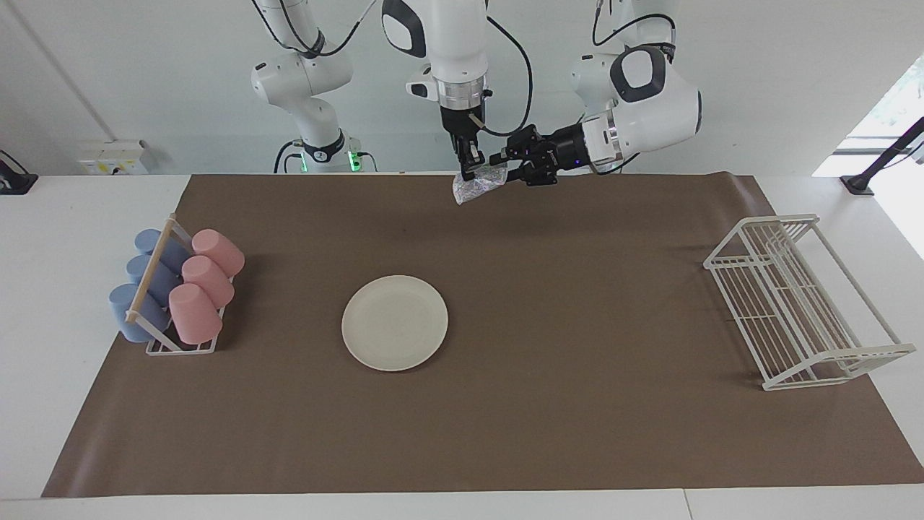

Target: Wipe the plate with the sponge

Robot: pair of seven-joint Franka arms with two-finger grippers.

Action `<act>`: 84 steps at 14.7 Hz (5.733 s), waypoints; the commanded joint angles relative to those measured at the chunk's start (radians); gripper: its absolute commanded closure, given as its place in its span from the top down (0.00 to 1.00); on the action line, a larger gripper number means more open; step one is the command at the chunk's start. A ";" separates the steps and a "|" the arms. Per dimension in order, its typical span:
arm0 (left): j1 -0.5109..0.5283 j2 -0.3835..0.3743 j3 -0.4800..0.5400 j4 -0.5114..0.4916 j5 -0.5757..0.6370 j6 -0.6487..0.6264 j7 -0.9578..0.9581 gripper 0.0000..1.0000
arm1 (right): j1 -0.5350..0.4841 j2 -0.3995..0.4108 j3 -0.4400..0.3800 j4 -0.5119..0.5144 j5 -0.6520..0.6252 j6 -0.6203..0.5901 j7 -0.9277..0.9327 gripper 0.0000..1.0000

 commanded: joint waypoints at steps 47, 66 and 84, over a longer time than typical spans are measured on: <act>0.123 0.454 0.000 0.486 2.342 -0.275 -0.742 0.00 | -0.498 -0.079 -0.302 0.097 -0.016 -0.366 -2.058 1.00; 0.166 0.630 -0.002 0.519 2.413 -0.289 -1.017 0.00 | -0.498 -0.072 -0.300 0.108 -0.030 -0.301 -2.045 1.00; 0.207 0.546 -0.006 0.554 2.183 -0.236 -0.883 1.00 | -0.500 -0.072 -0.300 0.111 -0.029 -0.303 -2.044 1.00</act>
